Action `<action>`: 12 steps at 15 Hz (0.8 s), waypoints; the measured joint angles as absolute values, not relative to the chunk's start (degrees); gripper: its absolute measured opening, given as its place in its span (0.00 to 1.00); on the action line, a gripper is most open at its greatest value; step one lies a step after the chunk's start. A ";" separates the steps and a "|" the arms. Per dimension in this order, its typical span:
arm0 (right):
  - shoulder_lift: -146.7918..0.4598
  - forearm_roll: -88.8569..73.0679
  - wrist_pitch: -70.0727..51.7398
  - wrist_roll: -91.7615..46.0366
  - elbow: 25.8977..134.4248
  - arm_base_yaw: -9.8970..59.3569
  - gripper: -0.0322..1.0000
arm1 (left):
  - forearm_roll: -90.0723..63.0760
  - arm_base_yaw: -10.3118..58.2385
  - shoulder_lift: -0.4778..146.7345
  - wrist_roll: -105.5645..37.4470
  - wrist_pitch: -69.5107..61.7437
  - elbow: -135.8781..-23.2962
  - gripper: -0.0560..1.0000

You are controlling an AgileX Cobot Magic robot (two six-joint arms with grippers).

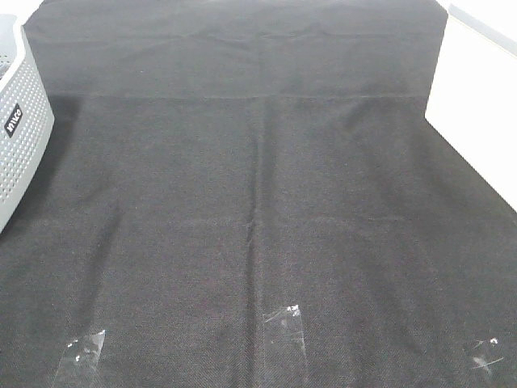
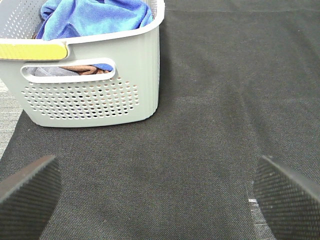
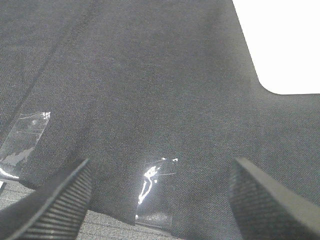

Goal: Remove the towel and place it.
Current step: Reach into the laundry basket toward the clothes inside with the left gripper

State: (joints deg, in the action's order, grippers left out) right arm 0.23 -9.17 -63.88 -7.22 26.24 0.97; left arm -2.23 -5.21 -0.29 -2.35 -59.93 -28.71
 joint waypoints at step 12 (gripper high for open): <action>0.23 -9.17 -63.88 -7.22 26.24 0.97 0.74 | -2.23 -5.21 -0.29 -2.35 -59.93 -28.71 0.99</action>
